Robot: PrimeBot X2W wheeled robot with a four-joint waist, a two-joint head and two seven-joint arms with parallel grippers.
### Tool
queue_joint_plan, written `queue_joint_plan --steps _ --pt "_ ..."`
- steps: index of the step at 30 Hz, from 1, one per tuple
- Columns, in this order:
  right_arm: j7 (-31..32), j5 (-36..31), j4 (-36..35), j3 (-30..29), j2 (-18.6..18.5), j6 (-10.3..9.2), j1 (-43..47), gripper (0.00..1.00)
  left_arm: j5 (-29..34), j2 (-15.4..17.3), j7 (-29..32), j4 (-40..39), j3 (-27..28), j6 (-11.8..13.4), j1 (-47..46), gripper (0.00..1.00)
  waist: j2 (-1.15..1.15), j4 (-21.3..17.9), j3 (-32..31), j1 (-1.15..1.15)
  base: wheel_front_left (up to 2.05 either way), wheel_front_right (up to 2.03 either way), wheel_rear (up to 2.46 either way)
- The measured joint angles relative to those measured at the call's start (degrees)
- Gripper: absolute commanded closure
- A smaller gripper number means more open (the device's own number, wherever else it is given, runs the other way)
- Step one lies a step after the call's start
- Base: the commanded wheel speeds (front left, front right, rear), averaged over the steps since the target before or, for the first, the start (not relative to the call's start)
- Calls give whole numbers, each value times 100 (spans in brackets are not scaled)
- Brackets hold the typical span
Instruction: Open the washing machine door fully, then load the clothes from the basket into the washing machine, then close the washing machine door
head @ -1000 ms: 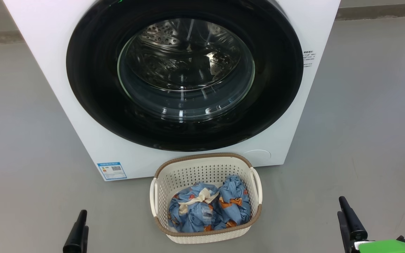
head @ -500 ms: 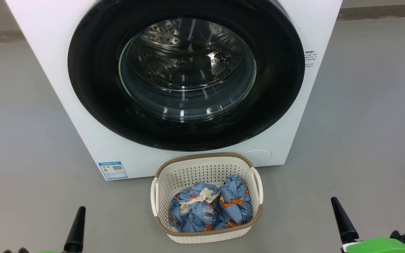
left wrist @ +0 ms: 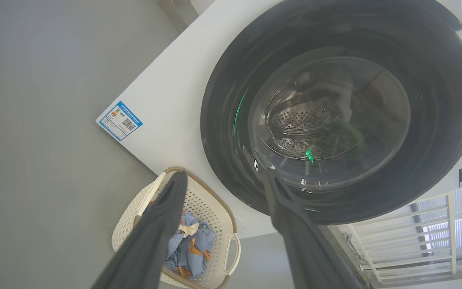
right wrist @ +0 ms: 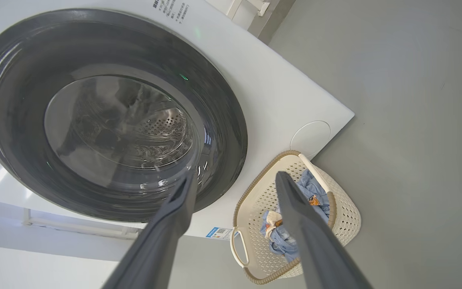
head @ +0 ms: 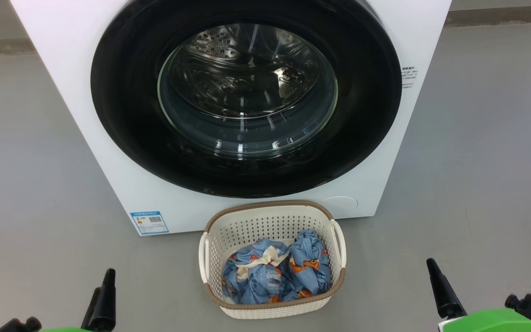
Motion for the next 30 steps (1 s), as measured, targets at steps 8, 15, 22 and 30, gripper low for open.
queue_joint_plan --steps 8,15,22,30 --pt "-121 -565 37 45 -54 0 -95 0 599 3 -131 -7 -15 0 7 0 0 17 -3 0 0 0 0" --pt "-224 -968 69 115 -68 0 -96 0 988 7 -230 -52 -34 0 8 0 0 29 2 0 0 0 0" --pt "-327 -1415 88 216 -88 0 -99 0 1441 32 -355 -116 -81 0 11 0 0 34 3 0 0 0 0" --pt "-472 -1913 107 293 -115 0 -219 0 1918 58 -480 -180 -138 0 66 0 0 38 13 0 0 0 0"
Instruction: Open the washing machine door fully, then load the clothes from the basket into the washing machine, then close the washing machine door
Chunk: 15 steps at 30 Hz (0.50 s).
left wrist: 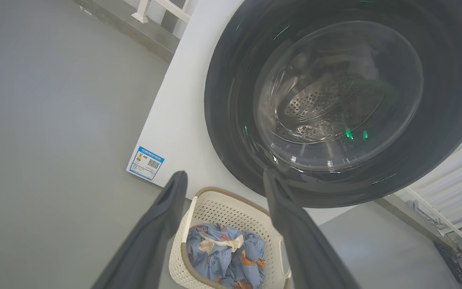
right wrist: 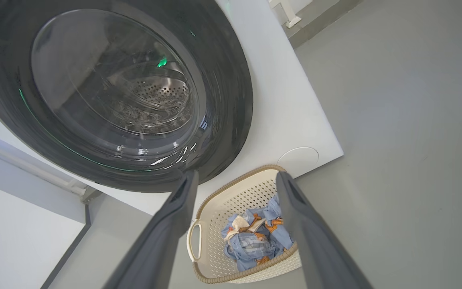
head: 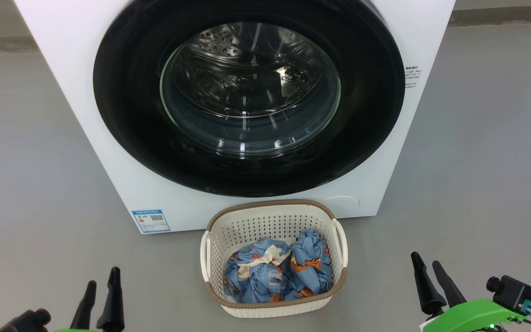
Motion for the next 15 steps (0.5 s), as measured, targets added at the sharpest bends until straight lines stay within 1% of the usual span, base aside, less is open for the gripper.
queue_joint_plan --steps 15 --pt "-236 -934 34 146 -86 0 -97 0 838 115 -249 -103 -114 -1 56 0 0 27 34 0 0 0 0"
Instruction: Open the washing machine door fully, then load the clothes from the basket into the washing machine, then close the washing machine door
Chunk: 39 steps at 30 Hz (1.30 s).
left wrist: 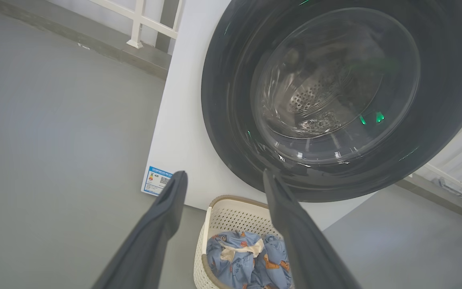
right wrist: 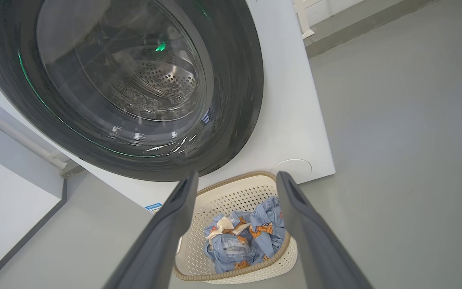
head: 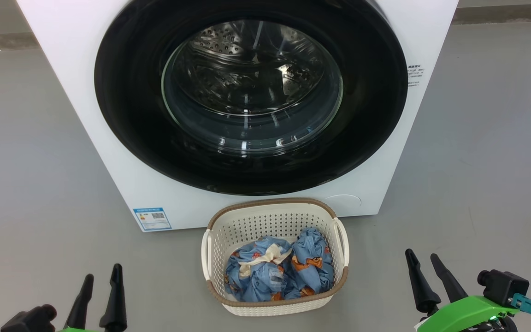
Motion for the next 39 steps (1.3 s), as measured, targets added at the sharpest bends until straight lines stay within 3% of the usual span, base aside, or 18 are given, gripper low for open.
queue_joint_plan --steps 28,39 --pt "-470 -1702 112 123 -126 0 -48 0 1694 162 -458 -113 -165 -7 3 0 0 5 6 0 0 0 0" --pt "-474 -1728 113 62 -130 0 -96 0 1704 165 -458 -44 -153 -7 4 0 0 -11 5 0 0 0 0"
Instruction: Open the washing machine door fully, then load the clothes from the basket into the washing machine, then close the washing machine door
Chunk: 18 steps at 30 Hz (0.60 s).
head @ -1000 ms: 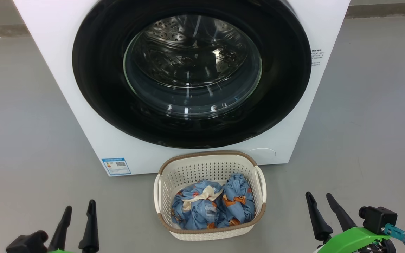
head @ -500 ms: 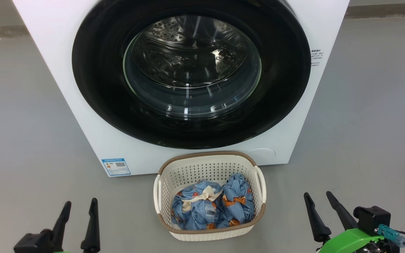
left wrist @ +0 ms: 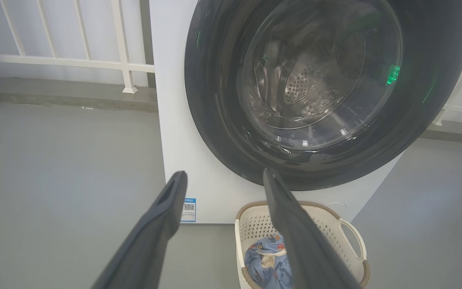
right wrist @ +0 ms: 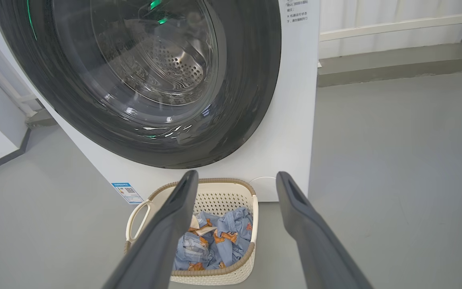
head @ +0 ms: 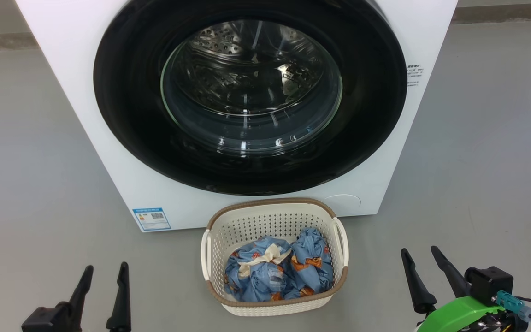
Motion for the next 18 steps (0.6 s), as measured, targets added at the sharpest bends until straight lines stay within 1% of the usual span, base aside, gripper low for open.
queue_joint_plan --steps 18 --pt "0 -16 -1 -90 45 0 0 0 1 -1 0 45 18 0 1 0 0 -13 -5 0 0 0 0"
